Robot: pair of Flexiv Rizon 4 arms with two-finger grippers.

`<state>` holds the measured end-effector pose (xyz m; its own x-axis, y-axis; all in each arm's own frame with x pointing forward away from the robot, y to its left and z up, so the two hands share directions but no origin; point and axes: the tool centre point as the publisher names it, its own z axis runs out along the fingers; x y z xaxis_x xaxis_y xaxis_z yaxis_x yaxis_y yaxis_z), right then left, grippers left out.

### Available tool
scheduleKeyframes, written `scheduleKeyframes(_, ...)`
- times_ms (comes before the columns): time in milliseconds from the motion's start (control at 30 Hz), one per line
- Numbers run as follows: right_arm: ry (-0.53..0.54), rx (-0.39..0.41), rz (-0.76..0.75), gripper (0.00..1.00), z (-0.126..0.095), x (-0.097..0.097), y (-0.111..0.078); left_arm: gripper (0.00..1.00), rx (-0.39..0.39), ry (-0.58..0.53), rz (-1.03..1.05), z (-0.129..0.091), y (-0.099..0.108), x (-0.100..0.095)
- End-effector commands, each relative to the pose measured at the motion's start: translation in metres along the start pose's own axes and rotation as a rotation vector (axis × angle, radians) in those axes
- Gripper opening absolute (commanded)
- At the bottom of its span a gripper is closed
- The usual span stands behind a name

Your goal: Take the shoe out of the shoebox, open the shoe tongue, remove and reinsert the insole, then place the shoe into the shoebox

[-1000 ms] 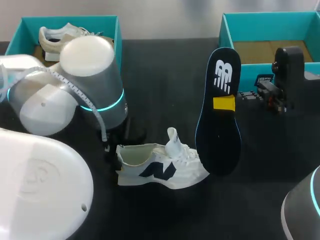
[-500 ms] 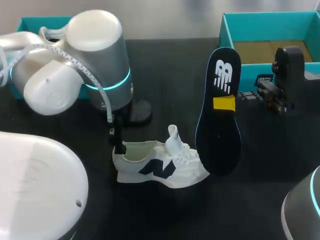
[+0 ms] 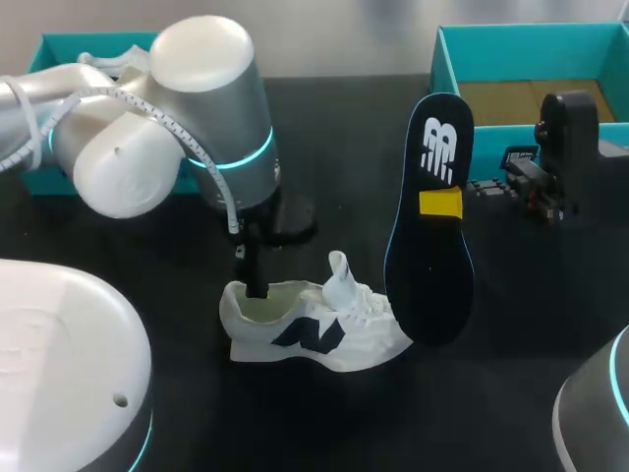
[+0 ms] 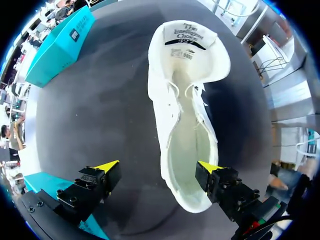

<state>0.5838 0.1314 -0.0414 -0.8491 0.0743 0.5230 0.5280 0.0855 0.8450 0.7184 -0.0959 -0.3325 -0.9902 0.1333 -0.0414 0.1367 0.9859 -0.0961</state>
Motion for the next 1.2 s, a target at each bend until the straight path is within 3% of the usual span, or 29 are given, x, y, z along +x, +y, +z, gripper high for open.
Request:
scheduleKeyframes(33,0.000,0.002,0.001,0.00,0.002,-0.001,0.001,1.00,0.010,-0.003,0.007,0.021,-0.006,-0.003)
scheduleKeyframes(533,0.000,0.002,0.001,0.00,0.002,-0.001,0.001,1.00,0.041,-0.028,0.035,0.049,-0.019,0.000)
scheduleKeyframes(767,0.000,0.002,0.001,0.00,0.002,-0.001,0.001,0.83,0.017,-0.041,0.048,0.062,-0.028,0.000)
scheduleKeyframes(833,0.000,0.002,0.001,0.00,0.002,-0.001,0.001,0.71,0.010,-0.042,0.046,0.065,-0.028,-0.001)
scheduleKeyframes(900,0.000,0.002,0.001,0.00,0.002,-0.001,0.001,0.50,0.008,-0.039,0.040,0.067,-0.027,-0.002)
scheduleKeyframes(1100,0.000,0.002,0.001,0.00,0.002,-0.001,0.001,0.27,0.003,-0.035,0.020,0.071,-0.024,-0.004)
scheduleKeyframes(1167,0.000,0.002,0.001,0.00,0.002,-0.001,0.001,0.13,0.003,-0.032,0.016,0.072,-0.023,-0.004)
scheduleKeyframes(1200,0.000,0.002,0.001,0.00,0.002,-0.001,0.001,0.00,0.004,-0.031,0.014,0.072,-0.023,-0.004)
